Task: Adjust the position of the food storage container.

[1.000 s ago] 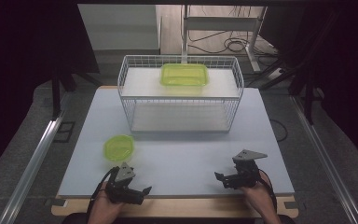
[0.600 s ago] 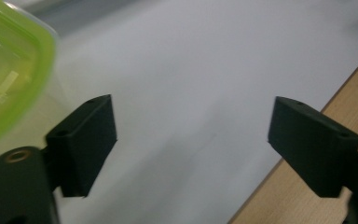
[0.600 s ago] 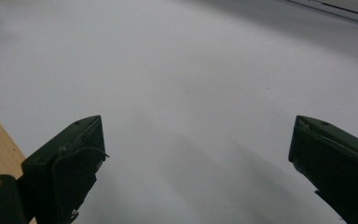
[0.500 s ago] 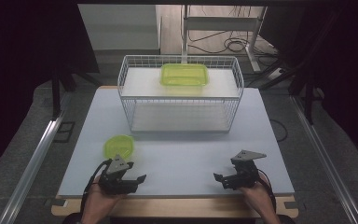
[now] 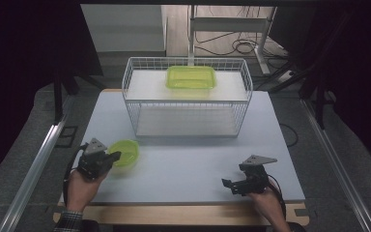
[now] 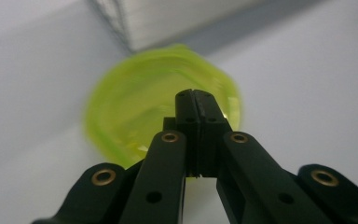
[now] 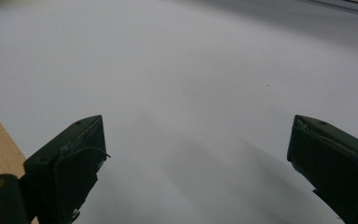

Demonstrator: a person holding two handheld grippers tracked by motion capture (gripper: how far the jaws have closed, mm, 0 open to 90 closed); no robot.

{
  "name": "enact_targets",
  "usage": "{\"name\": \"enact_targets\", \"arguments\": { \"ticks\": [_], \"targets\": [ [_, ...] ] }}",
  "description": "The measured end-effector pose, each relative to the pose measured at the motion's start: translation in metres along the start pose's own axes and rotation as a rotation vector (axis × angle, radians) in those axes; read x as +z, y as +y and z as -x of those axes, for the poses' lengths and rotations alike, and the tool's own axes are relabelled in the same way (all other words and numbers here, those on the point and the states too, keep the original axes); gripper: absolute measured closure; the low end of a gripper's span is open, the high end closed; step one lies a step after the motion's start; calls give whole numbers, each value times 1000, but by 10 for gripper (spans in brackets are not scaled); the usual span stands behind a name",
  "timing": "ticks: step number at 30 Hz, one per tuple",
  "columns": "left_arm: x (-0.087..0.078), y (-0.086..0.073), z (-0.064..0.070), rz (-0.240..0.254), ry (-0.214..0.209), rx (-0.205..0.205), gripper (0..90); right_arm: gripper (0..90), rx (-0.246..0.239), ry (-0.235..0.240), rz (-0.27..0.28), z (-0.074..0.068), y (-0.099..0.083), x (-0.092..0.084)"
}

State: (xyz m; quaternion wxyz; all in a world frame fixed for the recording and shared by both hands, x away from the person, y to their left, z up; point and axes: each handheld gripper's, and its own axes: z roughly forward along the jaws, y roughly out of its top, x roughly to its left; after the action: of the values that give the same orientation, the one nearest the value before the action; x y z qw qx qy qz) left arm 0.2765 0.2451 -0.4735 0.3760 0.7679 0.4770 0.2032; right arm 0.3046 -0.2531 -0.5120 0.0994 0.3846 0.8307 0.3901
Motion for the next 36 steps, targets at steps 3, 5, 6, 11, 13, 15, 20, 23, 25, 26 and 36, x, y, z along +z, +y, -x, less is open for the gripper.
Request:
{"name": "enact_targets", "arguments": {
  "ticks": [3, 5, 6, 11, 13, 15, 20, 23, 25, 26, 36],
  "targets": [
    [-3, 2, -17, 16, 35, -31, 898, 47, -2, -3, -9, 0, -1, 2],
    [-3, 2, -26, 25, 59, -53, 899, 47, -2, -3, -15, 0, -1, 3],
    [-1, 1, -31, 27, 70, -64, 899, 47, -1, -2, -20, 0, -1, 3],
    [12, -9, -47, 29, 117, -107, 898, 48, 0, 1, -25, -1, -1, 4],
    [17, -15, -50, 30, 126, -127, 898, 48, 0, -4, -28, -1, -2, 4],
    [22, -20, -52, 26, 129, -136, 898, 48, 1, -6, -31, -1, -2, 4],
    [28, -21, -52, 33, 108, -155, 898, 48, -5, -3, -40, -2, -2, 6],
    [34, -21, -47, 15, 113, -139, 898, 48, -7, -1, -43, -3, -2, 7],
    [35, -20, -45, 13, 114, -135, 898, 48, -7, -2, -43, -3, -2, 7],
    [36, -19, -43, 14, 113, -132, 898, 49, -7, -1, -44, -3, -2, 7],
    [43, -15, -22, 20, 84, -124, 898, 49, -15, 6, -51, -4, -2, 8]
  ]
}}
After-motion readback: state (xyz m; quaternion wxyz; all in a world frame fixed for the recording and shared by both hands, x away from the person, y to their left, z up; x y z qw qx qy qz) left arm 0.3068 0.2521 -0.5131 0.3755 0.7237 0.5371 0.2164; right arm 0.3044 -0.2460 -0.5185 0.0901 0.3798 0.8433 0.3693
